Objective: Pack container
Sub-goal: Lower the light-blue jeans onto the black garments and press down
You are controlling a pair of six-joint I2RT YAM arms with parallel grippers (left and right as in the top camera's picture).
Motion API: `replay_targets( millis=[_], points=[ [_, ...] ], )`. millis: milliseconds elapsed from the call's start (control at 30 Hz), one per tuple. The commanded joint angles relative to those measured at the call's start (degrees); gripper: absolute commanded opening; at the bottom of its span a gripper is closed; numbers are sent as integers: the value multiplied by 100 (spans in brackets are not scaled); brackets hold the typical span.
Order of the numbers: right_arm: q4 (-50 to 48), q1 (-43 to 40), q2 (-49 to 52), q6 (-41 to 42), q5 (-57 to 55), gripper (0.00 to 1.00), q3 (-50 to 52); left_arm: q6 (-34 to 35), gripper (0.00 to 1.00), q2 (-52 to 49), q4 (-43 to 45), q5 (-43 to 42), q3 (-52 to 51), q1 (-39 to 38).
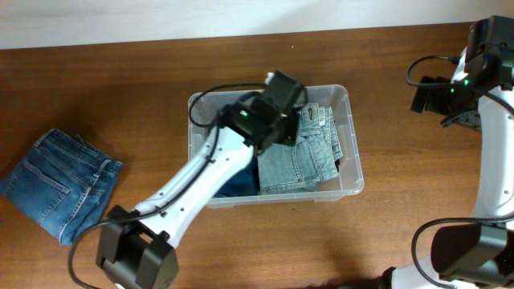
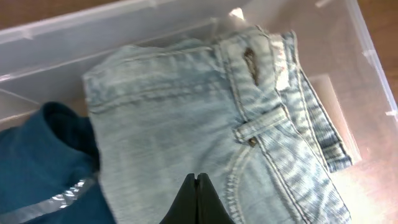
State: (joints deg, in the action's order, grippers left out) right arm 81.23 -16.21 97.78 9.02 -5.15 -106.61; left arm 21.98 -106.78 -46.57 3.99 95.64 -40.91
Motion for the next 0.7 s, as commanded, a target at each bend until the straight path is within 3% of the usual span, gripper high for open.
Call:
replay_targets(
  millis=[0, 267, 667],
  points=[
    [0, -35, 9, 26, -70, 99, -17, -107, 1, -455, -28, 391, 79, -188],
    [0, -37, 9, 28, -70, 99, -17, -107, 1, -1502, -66, 313, 79, -208],
    [0, -35, 9, 26, -70, 98, -17, -107, 1, -905, -330, 573, 1104, -208]
  ],
)
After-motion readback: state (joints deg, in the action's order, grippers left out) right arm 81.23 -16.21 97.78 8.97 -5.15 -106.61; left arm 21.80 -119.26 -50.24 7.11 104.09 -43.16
